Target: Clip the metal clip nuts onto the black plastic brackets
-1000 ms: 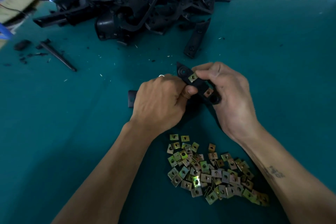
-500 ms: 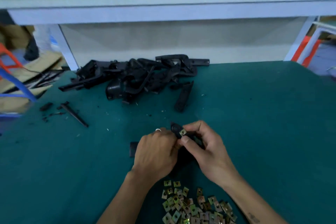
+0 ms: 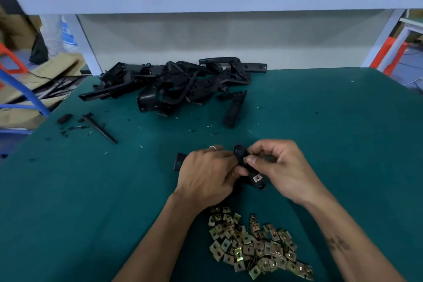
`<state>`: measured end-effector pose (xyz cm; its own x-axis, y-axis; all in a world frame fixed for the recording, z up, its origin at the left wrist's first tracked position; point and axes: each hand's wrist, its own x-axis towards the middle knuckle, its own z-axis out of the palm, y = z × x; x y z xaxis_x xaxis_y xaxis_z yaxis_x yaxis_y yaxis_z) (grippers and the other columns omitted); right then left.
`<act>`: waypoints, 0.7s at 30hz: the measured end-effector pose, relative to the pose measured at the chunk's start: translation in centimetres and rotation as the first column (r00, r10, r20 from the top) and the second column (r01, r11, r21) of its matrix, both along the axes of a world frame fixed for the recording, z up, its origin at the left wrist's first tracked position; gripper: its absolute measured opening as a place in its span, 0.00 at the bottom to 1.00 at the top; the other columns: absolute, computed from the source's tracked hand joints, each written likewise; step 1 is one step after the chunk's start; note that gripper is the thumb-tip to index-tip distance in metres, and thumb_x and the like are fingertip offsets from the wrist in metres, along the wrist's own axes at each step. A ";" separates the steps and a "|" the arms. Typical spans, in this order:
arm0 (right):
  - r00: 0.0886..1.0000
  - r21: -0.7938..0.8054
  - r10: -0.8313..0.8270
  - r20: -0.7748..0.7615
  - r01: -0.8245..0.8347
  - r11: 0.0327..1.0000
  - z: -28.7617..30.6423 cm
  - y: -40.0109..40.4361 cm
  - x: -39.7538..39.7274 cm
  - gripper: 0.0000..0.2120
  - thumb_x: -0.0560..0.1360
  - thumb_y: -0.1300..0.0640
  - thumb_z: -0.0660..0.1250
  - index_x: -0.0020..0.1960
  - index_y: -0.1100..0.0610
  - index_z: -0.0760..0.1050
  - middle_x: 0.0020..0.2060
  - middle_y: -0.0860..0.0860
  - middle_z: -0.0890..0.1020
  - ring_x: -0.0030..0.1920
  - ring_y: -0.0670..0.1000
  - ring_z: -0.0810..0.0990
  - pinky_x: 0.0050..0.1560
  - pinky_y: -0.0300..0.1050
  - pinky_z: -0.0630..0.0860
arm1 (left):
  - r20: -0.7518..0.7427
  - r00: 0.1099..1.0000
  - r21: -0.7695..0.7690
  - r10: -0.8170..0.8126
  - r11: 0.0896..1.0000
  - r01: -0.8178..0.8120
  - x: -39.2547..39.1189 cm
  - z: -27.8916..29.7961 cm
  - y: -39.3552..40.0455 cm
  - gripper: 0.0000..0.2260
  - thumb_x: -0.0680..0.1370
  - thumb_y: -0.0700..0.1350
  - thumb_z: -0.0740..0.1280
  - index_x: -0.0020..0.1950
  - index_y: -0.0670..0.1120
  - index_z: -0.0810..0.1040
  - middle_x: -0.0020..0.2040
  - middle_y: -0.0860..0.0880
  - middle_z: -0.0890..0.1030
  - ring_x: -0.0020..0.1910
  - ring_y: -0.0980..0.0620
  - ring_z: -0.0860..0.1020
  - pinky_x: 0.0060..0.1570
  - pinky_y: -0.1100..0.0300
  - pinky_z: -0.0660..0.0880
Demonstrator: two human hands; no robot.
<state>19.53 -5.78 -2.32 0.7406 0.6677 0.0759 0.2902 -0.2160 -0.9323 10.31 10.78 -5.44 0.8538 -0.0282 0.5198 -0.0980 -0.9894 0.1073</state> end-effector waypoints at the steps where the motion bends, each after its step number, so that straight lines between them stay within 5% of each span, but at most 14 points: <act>1: 1.000 0.003 -0.011 0.000 0.011 1.000 0.1 -0.1 0.1 0.08 0.78 0.61 0.73 0.41 0.52 0.84 0.38 0.51 0.85 0.38 0.49 0.82 0.42 0.48 0.79 | 0.000 1.000 0.022 -0.004 1.000 0.004 0.1 0.0 -0.1 0.25 0.83 0.62 0.50 0.40 0.50 0.80 0.38 0.54 0.81 0.39 0.48 0.79 0.32 0.59 0.63; 5: 0.993 0.090 -0.094 -0.072 0.100 0.991 -0.4 0.1 0.0 0.10 0.77 0.64 0.72 0.41 0.51 0.85 0.35 0.54 0.85 0.36 0.48 0.81 0.41 0.45 0.78 | 0.024 1.000 0.011 -0.003 1.000 0.002 0.3 0.0 -0.2 0.27 0.83 0.62 0.49 0.40 0.49 0.79 0.36 0.53 0.80 0.37 0.47 0.78 0.32 0.59 0.61; 10: 0.920 0.253 -0.167 -0.355 0.267 0.930 -2.2 2.1 -1.3 0.13 0.80 0.64 0.69 0.39 0.55 0.85 0.32 0.53 0.81 0.31 0.48 0.77 0.30 0.39 0.73 | 0.020 0.997 -0.061 0.069 0.996 -0.067 0.3 -0.3 -0.2 0.29 0.83 0.64 0.46 0.36 0.49 0.76 0.33 0.52 0.78 0.33 0.46 0.77 0.30 0.59 0.61; 15: 0.837 0.340 -0.183 -0.516 0.396 0.853 -3.0 3.4 -2.4 0.11 0.81 0.65 0.66 0.41 0.58 0.81 0.36 0.54 0.82 0.40 0.51 0.79 0.49 0.48 0.76 | -0.018 0.992 -0.047 0.127 0.991 -0.128 0.4 -0.7 -0.1 0.27 0.82 0.64 0.49 0.38 0.50 0.77 0.35 0.52 0.79 0.35 0.46 0.79 0.30 0.58 0.64; 21: 0.796 0.377 -0.221 -0.564 0.486 0.788 -3.2 4.0 -2.7 0.10 0.82 0.63 0.66 0.42 0.61 0.79 0.41 0.59 0.77 0.44 0.56 0.74 0.52 0.55 0.73 | -0.022 0.987 -0.034 0.158 0.987 -0.158 0.6 -0.7 -0.4 0.26 0.83 0.63 0.49 0.40 0.50 0.77 0.37 0.52 0.81 0.37 0.47 0.79 0.30 0.57 0.63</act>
<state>16.83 -1.78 -5.49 0.9412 0.3194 -0.1104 -0.2113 0.3013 -0.9298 10.95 10.40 -6.17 0.8557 0.1262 0.5019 0.0615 -0.9877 0.1435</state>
